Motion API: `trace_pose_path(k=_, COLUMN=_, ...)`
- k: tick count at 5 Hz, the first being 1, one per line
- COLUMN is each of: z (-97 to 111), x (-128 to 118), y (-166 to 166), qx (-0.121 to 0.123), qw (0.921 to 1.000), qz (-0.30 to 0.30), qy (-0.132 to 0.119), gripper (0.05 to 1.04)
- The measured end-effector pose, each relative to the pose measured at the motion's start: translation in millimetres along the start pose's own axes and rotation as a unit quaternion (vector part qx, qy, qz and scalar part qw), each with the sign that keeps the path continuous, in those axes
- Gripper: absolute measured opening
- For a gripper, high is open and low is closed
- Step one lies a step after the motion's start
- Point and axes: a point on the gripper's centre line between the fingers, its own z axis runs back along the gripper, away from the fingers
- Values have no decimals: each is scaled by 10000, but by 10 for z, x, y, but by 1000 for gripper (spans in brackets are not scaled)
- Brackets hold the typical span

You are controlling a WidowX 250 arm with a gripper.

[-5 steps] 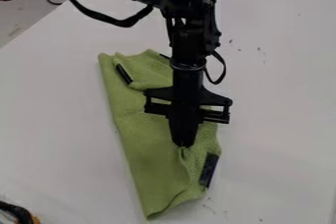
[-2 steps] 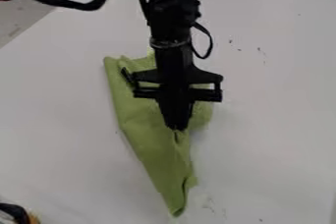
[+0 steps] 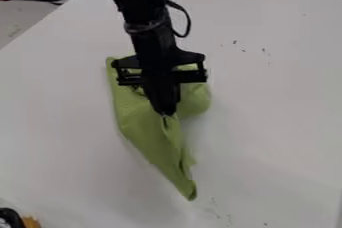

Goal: Move the cloth to the bottom left

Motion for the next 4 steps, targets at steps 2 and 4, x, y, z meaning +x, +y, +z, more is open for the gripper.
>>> trace_pose_path(k=2, z=289, x=52, y=314, qx=-134, qw=9986, qz=107, qy=-492, gripper=82)
trace_pose_path(k=4, z=468, x=198, y=666, qx=120, qw=9981, qz=-153, qy=-583, gripper=82)
